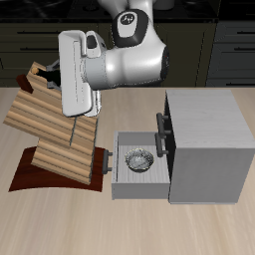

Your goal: Place the wine bottle on the top layer of the wine rack

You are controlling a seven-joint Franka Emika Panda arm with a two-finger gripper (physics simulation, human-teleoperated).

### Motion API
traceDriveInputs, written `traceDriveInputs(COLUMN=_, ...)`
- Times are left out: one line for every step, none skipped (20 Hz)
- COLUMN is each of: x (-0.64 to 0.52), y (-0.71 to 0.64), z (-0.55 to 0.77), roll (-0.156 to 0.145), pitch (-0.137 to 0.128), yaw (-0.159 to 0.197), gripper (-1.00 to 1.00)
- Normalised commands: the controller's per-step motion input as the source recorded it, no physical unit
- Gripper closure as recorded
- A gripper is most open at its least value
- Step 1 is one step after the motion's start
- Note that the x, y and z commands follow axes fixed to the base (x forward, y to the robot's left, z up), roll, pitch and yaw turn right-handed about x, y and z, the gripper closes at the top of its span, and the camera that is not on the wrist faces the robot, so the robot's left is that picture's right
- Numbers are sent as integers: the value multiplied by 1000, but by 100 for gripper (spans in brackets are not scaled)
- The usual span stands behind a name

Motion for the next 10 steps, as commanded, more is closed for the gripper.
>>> traceDriveInputs(x=-191, y=2, z=18, roll=-92, pitch=101, yaw=74, gripper=-100)
traceDriveInputs(x=-124, y=121, z=41, roll=133, pitch=44, yaw=-214, gripper=-100)
traceDriveInputs(x=-152, y=209, z=219, roll=94, pitch=-83, yaw=34, gripper=-100)
traceDriveInputs(x=-159, y=83, z=141, roll=-38, pitch=-62, yaw=70, gripper=-100)
traceDriveInputs(x=-35, y=39, z=22, roll=-9, pitch=1, yaw=-8, gripper=-100)
traceDriveInputs(x=-44, y=79, z=68, roll=50, pitch=-1, yaw=0, gripper=-100)
traceDriveInputs(x=-81, y=13, z=-4, roll=-4, pitch=42, yaw=8, gripper=-100)
traceDriveInputs(x=-53, y=25, z=103, roll=19, pitch=-44, yaw=-13, gripper=-100)
traceDriveInputs(x=-12, y=-36, z=36, roll=-51, pitch=-20, yaw=51, gripper=-100)
traceDriveInputs(x=42, y=24, z=-1, roll=24, pitch=36, yaw=14, gripper=-100)
